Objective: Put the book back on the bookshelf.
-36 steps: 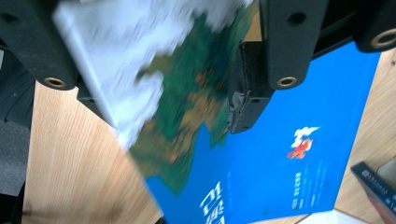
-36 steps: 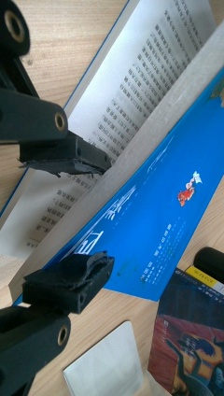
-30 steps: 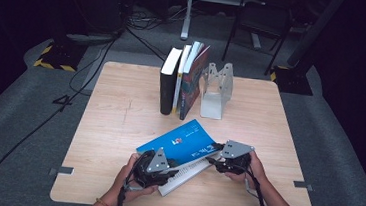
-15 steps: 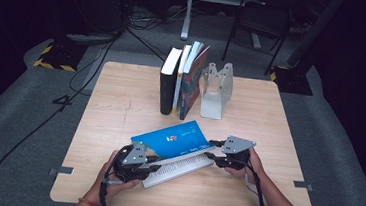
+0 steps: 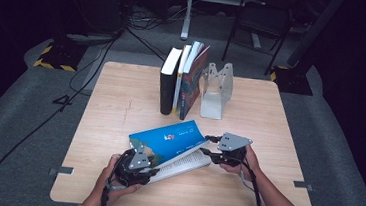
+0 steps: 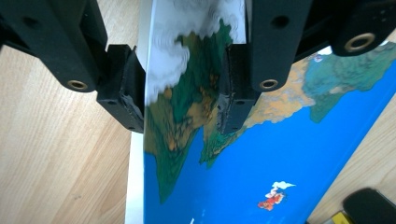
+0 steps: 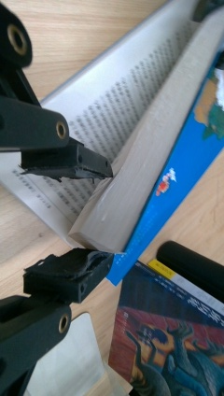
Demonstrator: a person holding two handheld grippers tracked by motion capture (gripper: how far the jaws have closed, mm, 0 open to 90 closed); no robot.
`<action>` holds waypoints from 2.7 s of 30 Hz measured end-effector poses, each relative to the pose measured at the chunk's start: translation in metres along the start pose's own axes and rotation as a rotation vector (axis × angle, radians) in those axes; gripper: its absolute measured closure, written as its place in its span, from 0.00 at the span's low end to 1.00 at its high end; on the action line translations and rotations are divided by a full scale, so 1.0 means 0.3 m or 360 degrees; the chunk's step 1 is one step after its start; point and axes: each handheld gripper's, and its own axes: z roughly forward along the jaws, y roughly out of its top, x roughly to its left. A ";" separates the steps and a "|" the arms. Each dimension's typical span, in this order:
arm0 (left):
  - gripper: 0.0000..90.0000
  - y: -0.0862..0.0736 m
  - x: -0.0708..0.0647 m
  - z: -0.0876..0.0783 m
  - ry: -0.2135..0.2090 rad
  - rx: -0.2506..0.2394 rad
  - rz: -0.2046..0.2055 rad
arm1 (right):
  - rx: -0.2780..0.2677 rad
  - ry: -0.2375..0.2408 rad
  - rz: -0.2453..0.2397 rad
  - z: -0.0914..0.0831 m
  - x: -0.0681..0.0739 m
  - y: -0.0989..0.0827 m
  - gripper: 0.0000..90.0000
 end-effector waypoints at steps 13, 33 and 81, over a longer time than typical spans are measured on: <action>0.49 0.090 -0.072 0.082 0.0092 0.0128 -0.0024 | -0.0037 -0.0078 0.0044 0.014 0.015 0.024 0.54; 0.79 0.154 -0.077 0.107 0.0189 0.0154 0.0040 | -0.0045 -0.0035 0.0035 0.020 -0.002 0.029 0.47; 0.61 0.200 -0.067 0.174 0.0065 0.0086 0.0098 | -0.0013 0.0158 -0.0198 -0.109 0.083 0.028 0.80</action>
